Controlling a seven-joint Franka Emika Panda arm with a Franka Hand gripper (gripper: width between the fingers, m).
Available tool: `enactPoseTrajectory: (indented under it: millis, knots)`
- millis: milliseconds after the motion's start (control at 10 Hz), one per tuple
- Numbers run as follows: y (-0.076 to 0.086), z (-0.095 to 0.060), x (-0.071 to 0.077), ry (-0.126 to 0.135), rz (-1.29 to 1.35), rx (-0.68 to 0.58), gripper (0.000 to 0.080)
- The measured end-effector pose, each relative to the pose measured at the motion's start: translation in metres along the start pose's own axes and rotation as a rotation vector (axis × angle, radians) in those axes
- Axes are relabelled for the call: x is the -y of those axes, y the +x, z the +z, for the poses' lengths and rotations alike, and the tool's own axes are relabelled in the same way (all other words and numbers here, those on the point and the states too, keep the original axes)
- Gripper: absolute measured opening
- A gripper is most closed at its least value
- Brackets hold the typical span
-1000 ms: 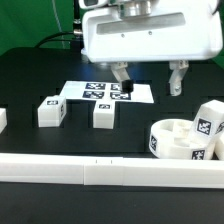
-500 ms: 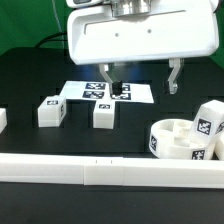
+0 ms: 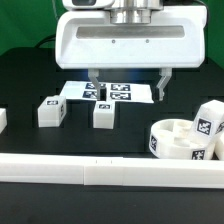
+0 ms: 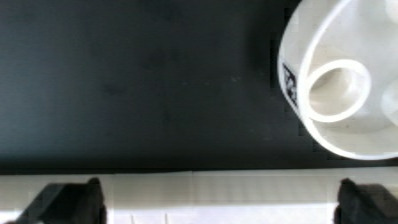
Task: Assemble stool
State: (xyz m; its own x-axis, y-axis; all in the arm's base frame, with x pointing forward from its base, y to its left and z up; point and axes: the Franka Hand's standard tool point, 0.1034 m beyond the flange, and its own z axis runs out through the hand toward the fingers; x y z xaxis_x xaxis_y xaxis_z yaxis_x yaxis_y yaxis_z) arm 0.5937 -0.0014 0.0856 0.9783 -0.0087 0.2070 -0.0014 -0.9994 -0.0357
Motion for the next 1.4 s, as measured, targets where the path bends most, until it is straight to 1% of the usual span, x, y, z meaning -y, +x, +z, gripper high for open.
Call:
enactPoseTrajectory:
  millis: [200,300,400,500,600,700,800,900,1000,1100,1200,1300,1400]
  knots:
    - [-0.002,0.001,-0.004,-0.002,0.002,0.003,0.0649]
    - [-0.009,0.005,-0.017,-0.013,0.017,0.014,0.0649]
    - [-0.018,0.010,-0.031,-0.035,0.027,0.004,0.0649]
    - [-0.031,0.018,-0.043,-0.052,0.035,0.006,0.0649]
    - [-0.040,0.022,-0.048,-0.062,0.041,0.009,0.0649]
    - [-0.046,0.024,-0.050,-0.062,0.043,0.019,0.0649]
    - [-0.045,0.024,-0.047,-0.052,0.045,0.037,0.0649]
    - [-0.045,0.024,-0.047,-0.053,0.045,0.035,0.0649]
    - [-0.050,0.026,-0.044,-0.038,0.055,0.077,0.0649]
    - [-0.051,0.028,-0.041,-0.016,0.072,0.150,0.0649]
    - [-0.050,0.031,-0.043,-0.018,0.101,0.174,0.0649]
    - [-0.055,0.032,-0.042,-0.021,0.133,0.248,0.0649]
    - [-0.057,0.031,-0.041,-0.011,0.153,0.315,0.0649]
